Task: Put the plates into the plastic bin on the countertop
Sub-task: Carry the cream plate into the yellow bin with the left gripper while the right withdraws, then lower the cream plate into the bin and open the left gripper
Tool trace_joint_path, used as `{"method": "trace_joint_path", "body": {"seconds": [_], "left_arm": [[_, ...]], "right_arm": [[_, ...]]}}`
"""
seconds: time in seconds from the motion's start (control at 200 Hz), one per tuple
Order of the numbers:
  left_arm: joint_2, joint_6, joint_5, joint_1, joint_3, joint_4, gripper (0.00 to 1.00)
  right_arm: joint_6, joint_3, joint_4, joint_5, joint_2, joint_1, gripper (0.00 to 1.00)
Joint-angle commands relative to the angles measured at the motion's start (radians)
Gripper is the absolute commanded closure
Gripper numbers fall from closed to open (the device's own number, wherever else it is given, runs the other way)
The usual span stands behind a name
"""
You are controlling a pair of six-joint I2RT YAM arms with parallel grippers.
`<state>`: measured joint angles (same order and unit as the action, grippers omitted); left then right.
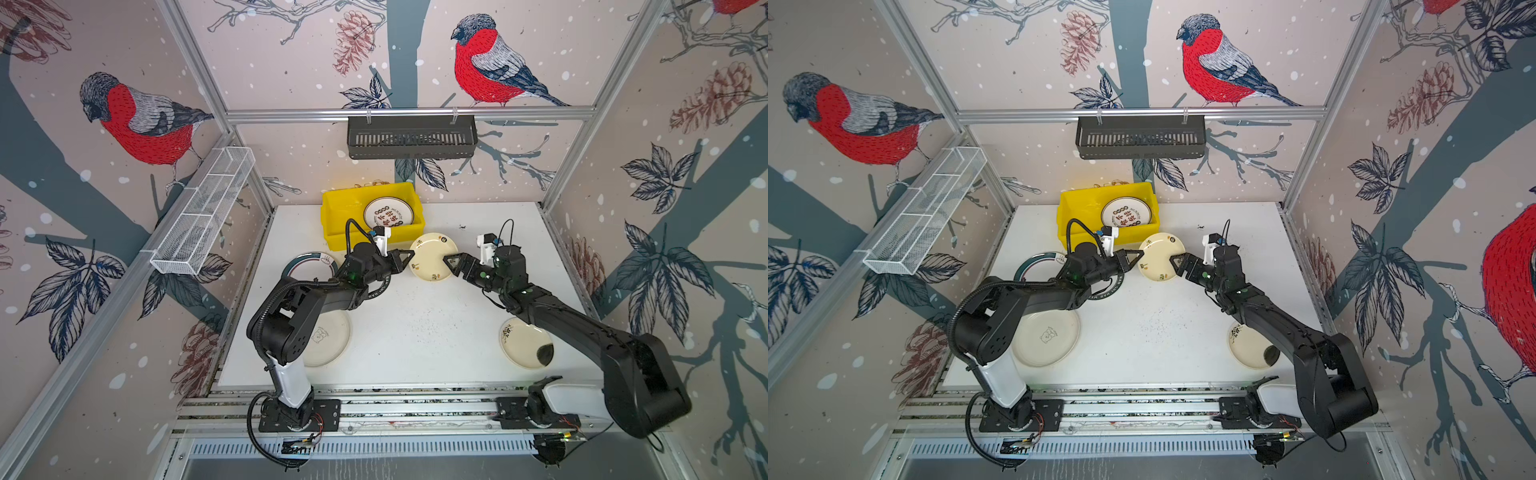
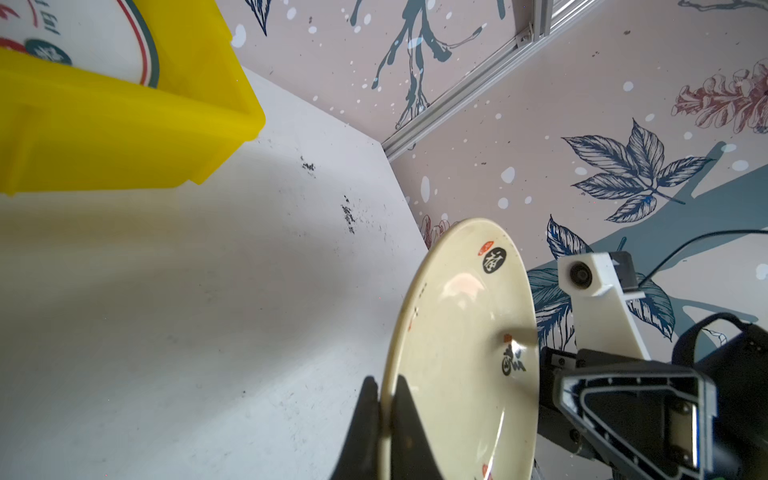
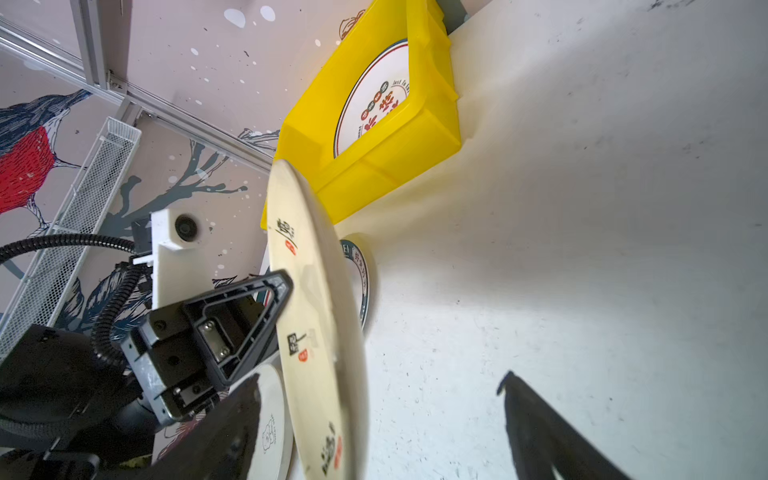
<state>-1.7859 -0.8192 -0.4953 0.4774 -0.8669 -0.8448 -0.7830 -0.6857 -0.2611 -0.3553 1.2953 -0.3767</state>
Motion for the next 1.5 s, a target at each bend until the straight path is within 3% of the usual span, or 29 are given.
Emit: {"method": "trace_joint_path", "body": {"seconds": [0.0, 0.435, 0.575, 0.77, 0.906, 1.051, 1.246, 1.496], "left_arm": [[0.023, 0.048, 0.005, -0.026, -0.037, 0.004, 1.00], [0.009, 0.217, 0.139, -0.233, -0.238, 0.252, 1.00], [-0.041, 0.311, 0.234, -0.243, -0.366, 0.406, 1.00], [-0.149, 0.352, 0.271, -0.252, -0.512, 0.516, 1.00], [-0.243, 0.389, 0.311, -0.263, -0.636, 0.607, 1.00], [-0.342, 0.388, 0.313, -0.284, -0.758, 0.672, 1.00], [-0.427, 0.323, 0.266, -0.303, -0.820, 0.630, 1.00], [-0.537, 0.354, 0.287, -0.303, -0.968, 0.736, 1.00]], "right_arm": [[0.046, -0.003, 0.045, 0.067, -0.034, 0.001, 0.06], [0.100, 0.041, 0.158, 0.213, -0.189, 0.007, 0.04], [0.109, 0.055, 0.183, 0.254, -0.222, 0.009, 0.04], [0.113, 0.080, 0.240, 0.370, -0.288, 0.008, 0.04], [0.114, 0.116, 0.219, 0.381, -0.338, 0.010, 0.03], [0.104, 0.126, 0.236, 0.401, -0.364, 0.011, 0.03], [0.090, 0.150, 0.202, 0.381, -0.390, 0.011, 0.02], [0.097, 0.152, 0.227, 0.391, -0.404, 0.014, 0.02]]}}
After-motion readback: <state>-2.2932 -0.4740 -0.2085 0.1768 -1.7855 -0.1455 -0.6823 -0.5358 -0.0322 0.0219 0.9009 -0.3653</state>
